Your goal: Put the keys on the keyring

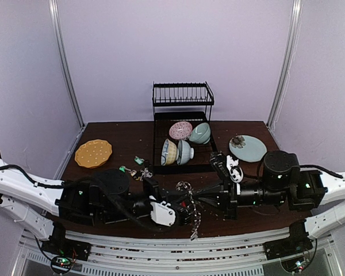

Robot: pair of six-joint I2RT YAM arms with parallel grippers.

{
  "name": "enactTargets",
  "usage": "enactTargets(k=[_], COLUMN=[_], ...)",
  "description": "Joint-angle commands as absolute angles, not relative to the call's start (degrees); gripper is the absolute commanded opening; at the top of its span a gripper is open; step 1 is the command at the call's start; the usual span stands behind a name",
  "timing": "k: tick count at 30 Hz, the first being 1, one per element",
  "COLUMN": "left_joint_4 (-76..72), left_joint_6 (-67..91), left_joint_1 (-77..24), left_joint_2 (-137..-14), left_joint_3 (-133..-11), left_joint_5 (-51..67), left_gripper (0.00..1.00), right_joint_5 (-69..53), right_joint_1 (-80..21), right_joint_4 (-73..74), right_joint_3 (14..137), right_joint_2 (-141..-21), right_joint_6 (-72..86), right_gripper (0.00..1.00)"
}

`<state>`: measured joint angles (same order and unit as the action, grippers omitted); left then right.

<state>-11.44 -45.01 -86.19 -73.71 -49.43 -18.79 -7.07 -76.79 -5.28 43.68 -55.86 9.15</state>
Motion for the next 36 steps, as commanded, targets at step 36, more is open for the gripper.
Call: enactTargets(k=[36], left_joint_4=[-31.1], left_joint_6=[-34.3], left_joint_1=[-83.8], left_joint_2=[-75.7], left_joint_3=[-48.0], left_joint_5=[-16.5], left_gripper=[0.00], right_joint_5=[-3.2], right_joint_1=[-80.3], right_joint_4=[-6.0], right_joint_3=[45.2], right_joint_2=[-50.8], right_joint_6=[4.7], right_gripper=[0.25])
